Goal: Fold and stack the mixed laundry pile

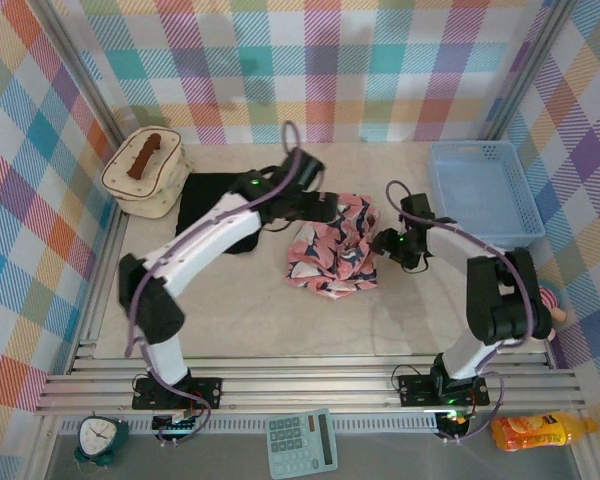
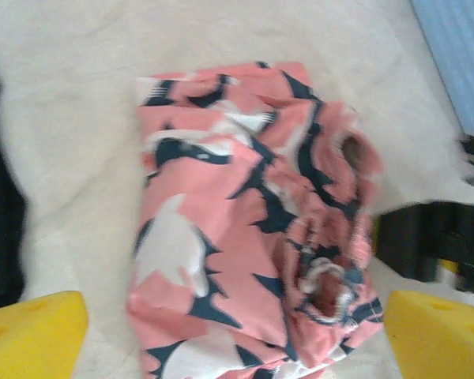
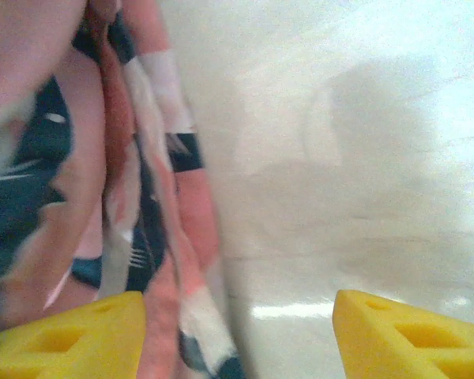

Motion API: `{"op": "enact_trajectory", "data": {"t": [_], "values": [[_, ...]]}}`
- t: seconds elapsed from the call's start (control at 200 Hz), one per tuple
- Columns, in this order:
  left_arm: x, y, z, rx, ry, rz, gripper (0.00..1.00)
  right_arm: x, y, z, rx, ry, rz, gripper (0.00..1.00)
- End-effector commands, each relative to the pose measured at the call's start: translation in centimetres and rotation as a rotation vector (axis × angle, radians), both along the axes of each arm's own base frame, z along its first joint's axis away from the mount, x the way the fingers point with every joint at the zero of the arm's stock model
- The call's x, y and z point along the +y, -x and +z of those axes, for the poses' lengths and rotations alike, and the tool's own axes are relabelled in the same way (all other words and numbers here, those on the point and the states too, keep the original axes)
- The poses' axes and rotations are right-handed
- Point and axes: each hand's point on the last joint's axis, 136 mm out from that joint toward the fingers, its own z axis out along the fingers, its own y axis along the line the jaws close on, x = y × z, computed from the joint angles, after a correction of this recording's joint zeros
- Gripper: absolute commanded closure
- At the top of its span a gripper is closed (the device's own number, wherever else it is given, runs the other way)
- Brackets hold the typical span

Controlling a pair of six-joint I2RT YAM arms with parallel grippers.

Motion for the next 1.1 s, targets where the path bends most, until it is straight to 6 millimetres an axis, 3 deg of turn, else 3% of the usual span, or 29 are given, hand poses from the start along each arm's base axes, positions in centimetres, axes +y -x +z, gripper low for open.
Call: {"op": "enact_trajectory", "data": {"t": [0.0,0.1,0.155,0.24,0.385,0.455,0.59,0.695,0.775,0.895,0.945,1.095], "values": [[1.2,0.3,-4.4,0.081,0.082,0.03,0.29,-2.5,0.1,4.6,-0.068,0.161,0.043,0.36],[1.0,1.3,-7.2,0.136,0.174,0.019,0.69,0.1,-0.9,7.8,-0.155,0.028,0.094,0.54],[0.3,1.7,-8.1,0.162,0.222,0.009,1.0,2.4,-1.5,9.0,-0.194,-0.085,0.128,0.64],[-1.4,2.1,-8.9,0.198,0.318,-0.018,1.0,5.3,-2.4,9.0,-0.212,-0.236,0.157,0.72],[-2.6,1.4,-10.5,0.203,0.353,-0.032,1.0,8.4,-2.8,5.0,-0.102,-0.416,0.143,0.81],[-2.3,1.2,-12.0,0.202,0.317,-0.03,1.0,8.6,-2.7,2.4,-0.044,-0.44,0.118,0.81],[0.1,1.5,-18.3,0.298,0.187,0.02,1.0,7.2,-2.8,-1.7,0.031,-0.398,0.047,0.82],[1.1,3.0,-22.4,0.388,0.129,0.03,1.0,6.9,-3.3,-2.6,0.037,-0.383,0.042,0.8],[1.1,4.3,-24.0,0.449,0.125,0.021,1.0,7.1,-4.2,-2.8,0.039,-0.375,0.056,0.79],[0.2,6.9,-24.5,0.519,0.123,0.0,1.0,7.4,-6.5,-2.6,0.017,-0.353,0.09,0.78],[-1.0,8.0,-24.0,0.546,0.15,-0.019,1.0,7.8,-7.6,-2.3,0.008,-0.354,0.113,0.77],[-7.7,11.0,-20.9,0.595,0.294,-0.121,1.0,10.6,-11.2,-1.0,-0.015,-0.443,0.193,0.73]]}}
